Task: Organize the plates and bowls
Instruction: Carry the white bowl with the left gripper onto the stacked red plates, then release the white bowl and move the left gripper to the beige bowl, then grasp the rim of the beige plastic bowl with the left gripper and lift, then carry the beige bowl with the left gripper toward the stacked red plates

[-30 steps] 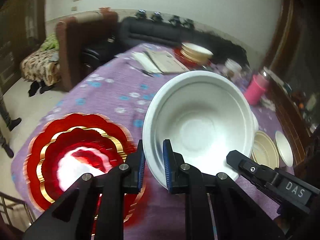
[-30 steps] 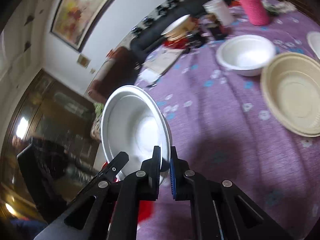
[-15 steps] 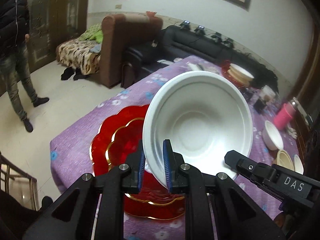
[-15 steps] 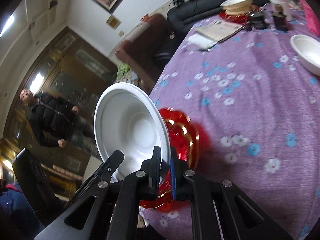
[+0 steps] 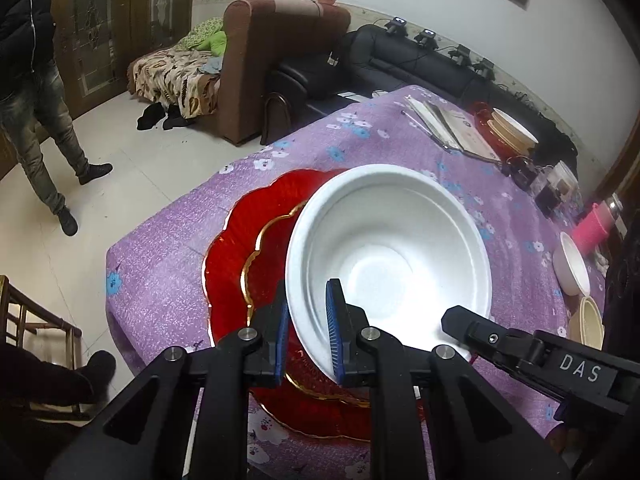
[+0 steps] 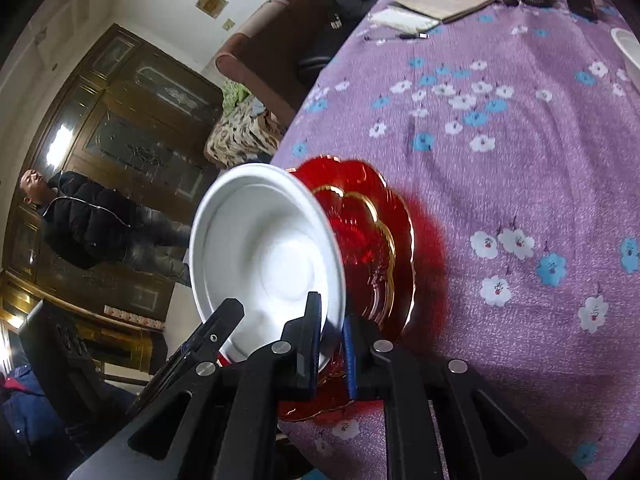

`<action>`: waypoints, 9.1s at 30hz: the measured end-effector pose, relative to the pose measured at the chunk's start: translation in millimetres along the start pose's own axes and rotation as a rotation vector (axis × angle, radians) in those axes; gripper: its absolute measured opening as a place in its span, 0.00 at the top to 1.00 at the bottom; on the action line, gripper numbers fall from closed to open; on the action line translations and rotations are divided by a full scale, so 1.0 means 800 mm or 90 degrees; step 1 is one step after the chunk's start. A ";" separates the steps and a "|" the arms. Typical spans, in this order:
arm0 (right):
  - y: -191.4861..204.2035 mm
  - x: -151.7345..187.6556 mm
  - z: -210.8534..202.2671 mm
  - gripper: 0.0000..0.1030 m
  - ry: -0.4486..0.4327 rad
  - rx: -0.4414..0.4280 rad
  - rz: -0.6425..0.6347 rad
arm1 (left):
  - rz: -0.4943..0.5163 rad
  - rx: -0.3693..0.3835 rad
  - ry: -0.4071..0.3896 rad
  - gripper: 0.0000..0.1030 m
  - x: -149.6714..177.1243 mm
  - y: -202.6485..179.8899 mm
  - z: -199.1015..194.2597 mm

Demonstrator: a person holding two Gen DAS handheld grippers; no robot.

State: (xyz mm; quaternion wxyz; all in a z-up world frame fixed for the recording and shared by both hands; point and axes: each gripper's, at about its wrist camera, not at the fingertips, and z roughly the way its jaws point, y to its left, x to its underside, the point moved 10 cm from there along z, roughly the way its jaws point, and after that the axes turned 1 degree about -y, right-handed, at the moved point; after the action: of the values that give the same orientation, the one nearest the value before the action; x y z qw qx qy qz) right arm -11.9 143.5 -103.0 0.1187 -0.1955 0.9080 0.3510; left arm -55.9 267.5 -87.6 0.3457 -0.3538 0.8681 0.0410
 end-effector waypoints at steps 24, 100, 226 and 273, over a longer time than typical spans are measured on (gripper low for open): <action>0.002 -0.019 -0.005 0.29 -0.038 -0.025 0.033 | -0.089 -0.007 -0.083 0.29 -0.022 0.032 -0.030; -0.422 -0.026 -0.315 0.18 -0.307 0.146 0.387 | 0.349 0.227 0.112 0.25 0.125 -0.483 0.047; -0.171 -0.033 -0.211 0.90 -0.206 0.117 0.098 | 0.181 0.203 0.011 0.89 0.021 -0.238 -0.032; 0.019 -0.017 -0.011 0.90 -0.004 0.040 -0.088 | 0.006 0.004 0.005 0.87 -0.015 0.003 0.002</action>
State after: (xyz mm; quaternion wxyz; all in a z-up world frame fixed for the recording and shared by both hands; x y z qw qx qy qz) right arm -7.4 151.2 -82.8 0.1513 -0.2532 0.9024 0.3140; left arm -50.7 277.1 -81.5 0.3432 -0.3490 0.8711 0.0387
